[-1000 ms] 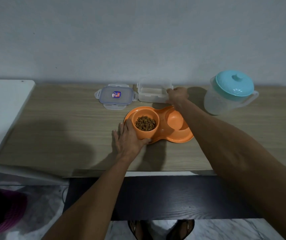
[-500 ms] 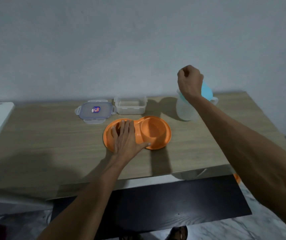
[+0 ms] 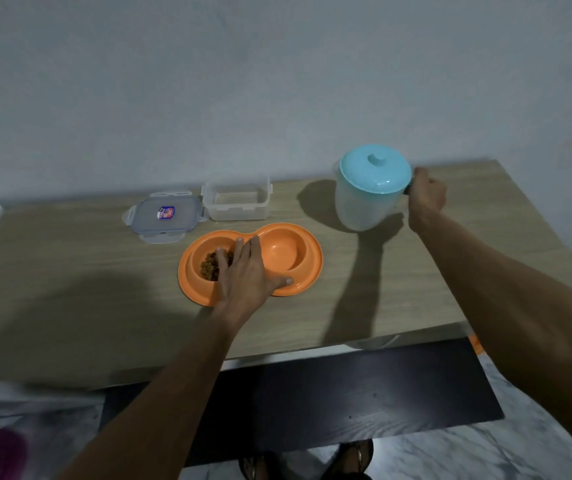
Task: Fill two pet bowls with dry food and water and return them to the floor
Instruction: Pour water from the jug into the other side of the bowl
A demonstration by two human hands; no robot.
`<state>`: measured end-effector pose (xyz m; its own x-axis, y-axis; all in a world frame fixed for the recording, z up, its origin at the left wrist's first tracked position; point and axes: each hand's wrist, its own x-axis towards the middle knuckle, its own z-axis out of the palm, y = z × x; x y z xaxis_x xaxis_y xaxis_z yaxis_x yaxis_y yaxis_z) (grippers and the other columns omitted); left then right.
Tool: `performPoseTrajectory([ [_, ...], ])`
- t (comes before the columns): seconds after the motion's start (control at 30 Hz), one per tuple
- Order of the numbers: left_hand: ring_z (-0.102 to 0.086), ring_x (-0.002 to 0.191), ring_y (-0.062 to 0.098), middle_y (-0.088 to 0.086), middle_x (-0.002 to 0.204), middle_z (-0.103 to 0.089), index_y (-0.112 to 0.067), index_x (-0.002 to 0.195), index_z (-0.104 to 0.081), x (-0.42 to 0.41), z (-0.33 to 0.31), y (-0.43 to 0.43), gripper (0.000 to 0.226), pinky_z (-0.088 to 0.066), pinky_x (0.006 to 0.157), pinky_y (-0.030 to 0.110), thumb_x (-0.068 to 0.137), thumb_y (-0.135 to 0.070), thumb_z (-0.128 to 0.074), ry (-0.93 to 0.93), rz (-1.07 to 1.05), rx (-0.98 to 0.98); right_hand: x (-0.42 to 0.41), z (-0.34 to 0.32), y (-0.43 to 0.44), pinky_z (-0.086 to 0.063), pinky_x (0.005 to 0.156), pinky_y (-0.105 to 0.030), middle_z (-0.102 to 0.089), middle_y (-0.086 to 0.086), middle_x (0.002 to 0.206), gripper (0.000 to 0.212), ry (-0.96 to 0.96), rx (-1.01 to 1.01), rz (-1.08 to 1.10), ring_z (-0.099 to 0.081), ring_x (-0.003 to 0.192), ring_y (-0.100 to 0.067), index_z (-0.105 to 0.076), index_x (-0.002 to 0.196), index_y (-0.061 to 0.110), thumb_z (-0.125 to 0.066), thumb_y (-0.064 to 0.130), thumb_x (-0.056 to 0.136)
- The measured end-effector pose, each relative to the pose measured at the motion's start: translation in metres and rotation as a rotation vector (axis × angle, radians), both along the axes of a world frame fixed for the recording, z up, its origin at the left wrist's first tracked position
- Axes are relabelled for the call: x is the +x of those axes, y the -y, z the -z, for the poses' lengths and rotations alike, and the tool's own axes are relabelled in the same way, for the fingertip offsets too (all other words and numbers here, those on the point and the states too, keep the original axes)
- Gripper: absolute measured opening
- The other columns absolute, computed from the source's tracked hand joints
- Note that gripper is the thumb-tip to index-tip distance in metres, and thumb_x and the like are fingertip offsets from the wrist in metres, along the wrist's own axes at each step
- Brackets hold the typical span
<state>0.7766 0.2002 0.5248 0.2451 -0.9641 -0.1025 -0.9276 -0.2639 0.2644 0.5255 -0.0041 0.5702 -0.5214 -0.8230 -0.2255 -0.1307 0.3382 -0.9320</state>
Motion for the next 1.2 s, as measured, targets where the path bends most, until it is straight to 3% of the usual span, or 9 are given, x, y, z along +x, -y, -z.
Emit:
performPoseTrajectory([
  [0.1, -0.009, 0.152, 0.027, 0.009, 0.16, -0.024, -0.009, 0.153, -0.016, -0.001, 0.0, 0.0, 0.109, -0.001, 0.117, 0.059, 0.075, -0.07, -0.061, -0.013, -0.016, -0.004, 0.0, 0.008, 0.003, -0.051, 0.067, -0.038, -0.066, -0.008, 0.077, 0.031, 0.108, -0.01, -0.025, -0.063, 0.072, -0.025, -0.063, 0.065, 0.014, -0.054, 0.04, 0.078],
  [0.23, -0.008, 0.152, 0.027, 0.007, 0.161, -0.023, -0.009, 0.153, -0.017, -0.003, 0.003, -0.001, 0.11, -0.001, 0.117, 0.06, 0.074, -0.07, -0.063, -0.023, -0.028, -0.011, 0.005, -0.004, 0.004, -0.057, 0.07, -0.04, -0.059, 0.0, 0.062, 0.028, 0.132, -0.037, -0.046, -0.055, 0.056, -0.016, -0.058, 0.059, 0.013, -0.066, 0.038, 0.069],
  [0.37, -0.009, 0.152, 0.027, 0.007, 0.16, -0.025, -0.011, 0.153, -0.018, -0.002, 0.004, -0.002, 0.109, -0.001, 0.117, 0.061, 0.073, -0.069, -0.065, -0.035, -0.03, -0.021, 0.017, -0.028, -0.005, -0.047, 0.059, -0.036, -0.046, -0.001, 0.053, 0.034, -0.003, -0.071, -0.114, -0.044, 0.057, -0.017, -0.048, 0.049, 0.013, -0.066, 0.036, 0.066],
  [0.5, -0.009, 0.152, 0.026, 0.007, 0.16, -0.026, -0.011, 0.152, -0.02, -0.001, 0.004, -0.001, 0.11, 0.0, 0.117, 0.06, 0.071, -0.069, -0.066, -0.043, -0.04, -0.02, 0.03, -0.052, -0.019, -0.038, 0.057, -0.03, -0.044, -0.005, 0.057, 0.032, -0.162, -0.124, -0.21, -0.039, 0.057, -0.018, -0.048, 0.053, 0.01, -0.062, 0.033, 0.07],
  [0.67, -0.008, 0.152, 0.025, 0.007, 0.16, -0.025, -0.01, 0.152, -0.02, 0.001, 0.006, -0.001, 0.111, 0.0, 0.118, 0.059, 0.071, -0.069, -0.067, -0.062, -0.032, -0.02, 0.051, -0.07, -0.038, -0.029, 0.054, -0.03, -0.028, -0.002, 0.048, 0.041, -0.394, -0.19, -0.342, -0.024, 0.051, -0.018, -0.032, 0.046, 0.013, -0.058, 0.028, 0.073],
  [0.77, -0.007, 0.152, 0.025, 0.007, 0.161, -0.024, -0.01, 0.153, -0.018, 0.003, 0.007, -0.001, 0.11, -0.001, 0.118, 0.059, 0.072, -0.069, -0.065, -0.056, -0.014, -0.016, 0.062, -0.074, -0.05, -0.024, 0.049, -0.03, -0.024, -0.003, 0.047, 0.038, -0.512, -0.235, -0.415, -0.021, 0.049, -0.018, -0.035, 0.049, 0.008, -0.057, 0.026, 0.074],
  [1.03, -0.005, 0.152, 0.024, 0.005, 0.162, -0.021, -0.011, 0.154, -0.013, 0.01, 0.009, -0.004, 0.107, -0.003, 0.118, 0.06, 0.077, -0.062, -0.067, -0.056, 0.055, -0.013, 0.091, -0.074, -0.069, -0.026, 0.05, -0.029, -0.023, -0.007, 0.044, 0.042, -0.699, -0.349, -0.547, -0.018, 0.046, -0.018, -0.041, 0.047, 0.003, -0.056, 0.026, 0.078],
  [1.2, -0.004, 0.152, 0.025, 0.008, 0.163, -0.017, -0.009, 0.155, -0.011, 0.012, 0.007, -0.004, 0.106, 0.0, 0.117, 0.06, 0.079, -0.058, -0.067, -0.072, 0.067, 0.005, 0.104, -0.074, -0.076, -0.027, 0.052, -0.03, -0.019, -0.004, 0.042, 0.049, -0.807, -0.401, -0.607, -0.015, 0.044, -0.017, -0.028, 0.042, 0.009, -0.055, 0.025, 0.08],
])
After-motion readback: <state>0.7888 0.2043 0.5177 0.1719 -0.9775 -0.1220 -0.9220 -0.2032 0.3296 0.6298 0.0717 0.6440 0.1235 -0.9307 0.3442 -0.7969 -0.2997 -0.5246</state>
